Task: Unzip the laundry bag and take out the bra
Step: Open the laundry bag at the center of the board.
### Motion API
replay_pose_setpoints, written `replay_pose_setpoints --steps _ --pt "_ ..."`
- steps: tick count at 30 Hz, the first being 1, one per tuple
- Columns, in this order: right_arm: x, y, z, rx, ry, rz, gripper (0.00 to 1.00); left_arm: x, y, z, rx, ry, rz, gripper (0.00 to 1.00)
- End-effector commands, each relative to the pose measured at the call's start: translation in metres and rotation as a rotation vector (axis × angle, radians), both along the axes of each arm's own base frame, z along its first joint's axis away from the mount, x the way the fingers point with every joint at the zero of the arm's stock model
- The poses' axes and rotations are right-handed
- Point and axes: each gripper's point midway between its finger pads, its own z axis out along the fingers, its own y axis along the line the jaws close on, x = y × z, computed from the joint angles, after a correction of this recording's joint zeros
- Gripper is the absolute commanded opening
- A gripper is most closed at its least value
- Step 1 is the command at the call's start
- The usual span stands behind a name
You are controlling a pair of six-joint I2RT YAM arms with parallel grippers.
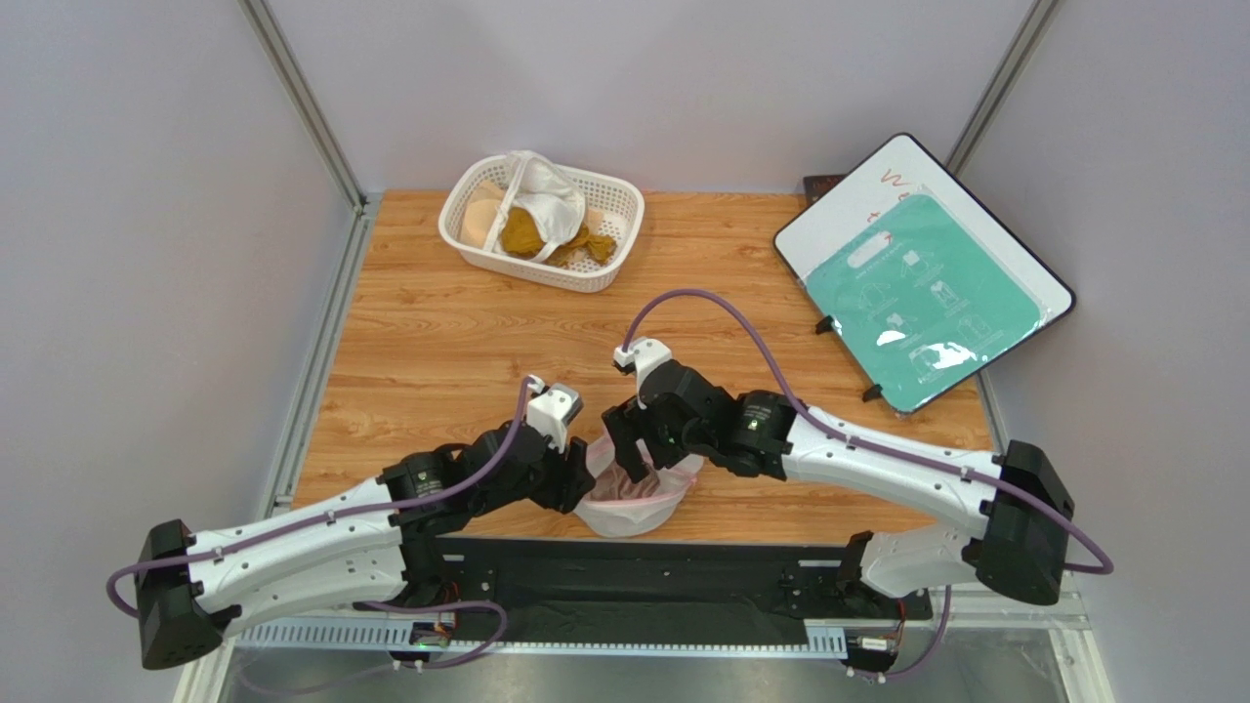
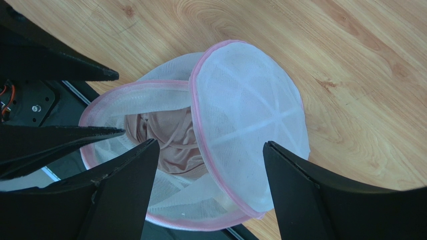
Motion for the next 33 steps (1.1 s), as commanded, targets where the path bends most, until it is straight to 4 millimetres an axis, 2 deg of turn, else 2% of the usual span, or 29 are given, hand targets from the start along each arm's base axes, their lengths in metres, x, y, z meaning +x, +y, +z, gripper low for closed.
replay_pose_setpoints --steps 1,3,4,7,8,9,10,11,12,13,14,21,27,31,32,33 --pt "0.012 0.021 0.011 0.013 -0.050 0.031 0.81 0.001 -0.008 0.010 -0.060 -0.008 -0.002 0.52" --pt "0.016 0.023 0.002 -0.016 -0.050 0.026 0.79 0.001 -0.007 0.010 -0.063 -0.006 0.000 0.47" --pt "0.017 0.023 -0.001 -0.029 -0.048 0.022 0.78 0.001 -0.007 0.009 -0.062 -0.005 0.002 0.39" --pt "0.022 0.022 -0.009 -0.073 -0.048 -0.003 0.66 0.000 -0.006 0.007 -0.063 0.001 0.005 0.27" --pt "0.025 0.022 -0.011 -0.085 -0.047 -0.012 0.56 0.000 -0.006 0.007 -0.068 0.002 0.005 0.24" --pt "0.027 0.020 -0.012 -0.096 -0.052 -0.034 0.50 0.000 -0.005 0.007 -0.068 0.004 0.008 0.21" --pt "0.029 0.017 -0.014 -0.113 -0.053 -0.047 0.42 0.000 -0.005 0.007 -0.069 0.002 0.013 0.13" --pt "0.030 0.016 -0.012 -0.117 -0.057 -0.062 0.23 0.000 -0.004 0.006 -0.070 0.002 0.017 0.09" --pt "0.034 0.011 -0.011 -0.132 -0.073 -0.091 0.13 0.001 -0.002 0.006 -0.066 0.001 0.023 0.06" --pt "0.035 0.007 -0.011 -0.139 -0.074 -0.119 0.06 0.002 -0.001 0.006 -0.066 -0.001 0.040 0.00" --pt "0.037 0.003 -0.006 -0.134 -0.085 -0.139 0.00 0.003 0.001 0.006 -0.067 -0.002 0.049 0.00" --pt "0.055 -0.021 0.024 -0.085 -0.189 -0.309 0.00 0.008 0.005 0.002 -0.099 0.004 0.127 0.00" --pt "0.076 -0.036 0.062 -0.007 -0.271 -0.426 0.00 0.022 0.023 0.007 -0.108 -0.024 0.261 0.00" --pt "0.084 -0.051 0.091 0.093 -0.327 -0.510 0.00 0.025 0.028 0.008 -0.128 -0.033 0.299 0.00" --pt "0.083 -0.059 0.083 0.089 -0.332 -0.537 0.00 0.026 0.028 0.009 -0.139 -0.034 0.304 0.00" --pt "0.083 -0.061 0.087 0.139 -0.333 -0.568 0.00 0.027 0.028 0.009 -0.142 -0.033 0.313 0.00"
